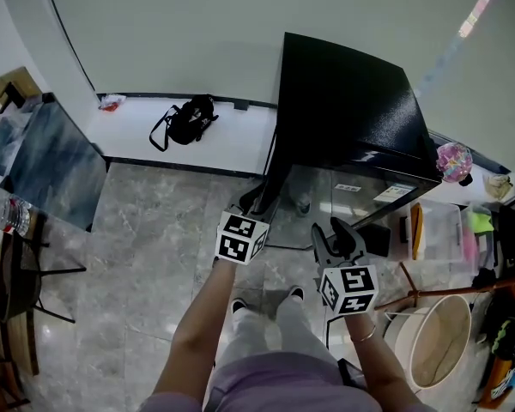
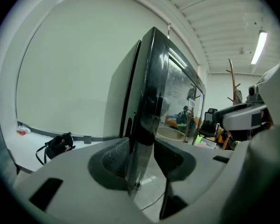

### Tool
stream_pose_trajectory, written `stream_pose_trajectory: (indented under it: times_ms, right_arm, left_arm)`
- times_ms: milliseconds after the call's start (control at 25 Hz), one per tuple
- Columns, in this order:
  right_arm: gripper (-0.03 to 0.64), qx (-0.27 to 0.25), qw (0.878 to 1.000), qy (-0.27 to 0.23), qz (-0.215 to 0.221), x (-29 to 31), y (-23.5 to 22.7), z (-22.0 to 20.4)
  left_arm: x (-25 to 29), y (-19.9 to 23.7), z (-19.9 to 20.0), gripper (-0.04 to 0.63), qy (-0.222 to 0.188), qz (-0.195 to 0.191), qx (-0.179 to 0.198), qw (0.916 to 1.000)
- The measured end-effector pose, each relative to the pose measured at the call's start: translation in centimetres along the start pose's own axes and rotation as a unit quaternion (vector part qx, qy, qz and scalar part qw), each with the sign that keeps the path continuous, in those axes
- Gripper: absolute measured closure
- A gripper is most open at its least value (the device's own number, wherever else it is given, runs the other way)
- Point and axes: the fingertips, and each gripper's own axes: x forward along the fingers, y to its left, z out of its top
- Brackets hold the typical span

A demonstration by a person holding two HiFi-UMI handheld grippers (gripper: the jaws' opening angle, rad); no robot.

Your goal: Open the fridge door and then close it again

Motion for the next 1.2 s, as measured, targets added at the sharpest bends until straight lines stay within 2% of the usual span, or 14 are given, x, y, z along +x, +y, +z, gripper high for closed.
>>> stream_pose_trajectory:
  times_ms: [760,960,1200]
  right_arm:
    - [0.460,0.001,1.000,-0.010,-0.025,-0.8,-0.5,1.0]
    - [0.460,0.002,1.000,-0.010,-0.020,-1.1,-0.2,0.8]
    - [0.460,0.000,1.000,-0.019,-0.010,-2.5,1.4,0.5]
  left_arm:
    - [0.0,-0.2,0.2,0.433,0.003,0.010,-0.006,0.9999]
    - [-2.3,-1.8,-0.8,0.448,-0.002,-0.002,-0.001,1.0000]
    - [-4.6,-3.4,-2.0,0.466,-0.001,-0.001,-0.004,1.0000]
